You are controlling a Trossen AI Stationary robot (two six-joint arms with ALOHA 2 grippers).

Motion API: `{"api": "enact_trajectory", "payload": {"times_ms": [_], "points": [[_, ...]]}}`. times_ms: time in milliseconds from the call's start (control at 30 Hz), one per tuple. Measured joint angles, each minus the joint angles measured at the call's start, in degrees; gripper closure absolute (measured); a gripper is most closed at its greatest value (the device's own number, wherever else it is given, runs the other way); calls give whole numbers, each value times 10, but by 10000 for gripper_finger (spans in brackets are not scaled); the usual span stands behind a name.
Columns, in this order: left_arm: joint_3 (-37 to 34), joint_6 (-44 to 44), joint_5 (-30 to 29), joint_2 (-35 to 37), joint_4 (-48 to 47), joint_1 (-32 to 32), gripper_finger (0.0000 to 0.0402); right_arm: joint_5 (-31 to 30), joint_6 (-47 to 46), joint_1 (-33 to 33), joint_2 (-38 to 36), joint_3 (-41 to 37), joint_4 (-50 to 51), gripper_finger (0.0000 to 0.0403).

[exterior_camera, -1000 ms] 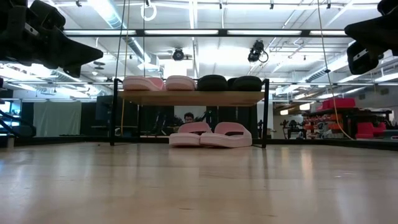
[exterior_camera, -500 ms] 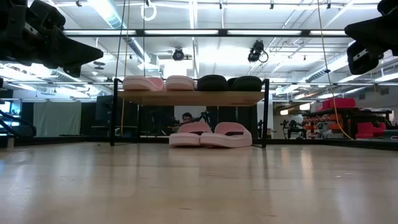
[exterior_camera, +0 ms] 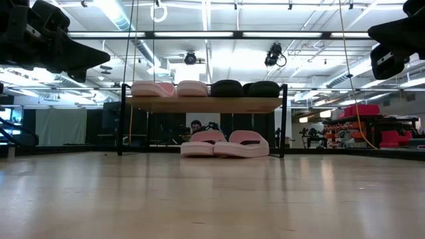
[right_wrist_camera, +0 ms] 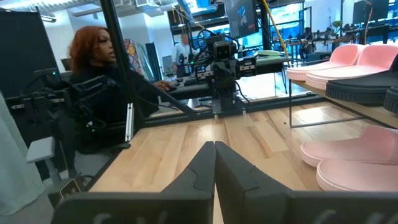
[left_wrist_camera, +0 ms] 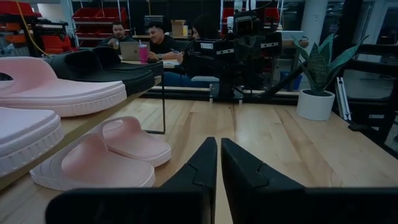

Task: Pick and place slides into the shelf
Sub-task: Return to Home Position

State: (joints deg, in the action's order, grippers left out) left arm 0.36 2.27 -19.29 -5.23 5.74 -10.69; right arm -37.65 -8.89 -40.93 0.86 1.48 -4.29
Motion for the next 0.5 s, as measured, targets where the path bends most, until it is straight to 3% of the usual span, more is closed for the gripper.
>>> {"api": "enact_trajectory", "payload": {"times_ms": [500], "points": [[0, 0, 0, 0, 0, 0, 370, 0, 0, 0, 0, 0, 0, 389]]}}
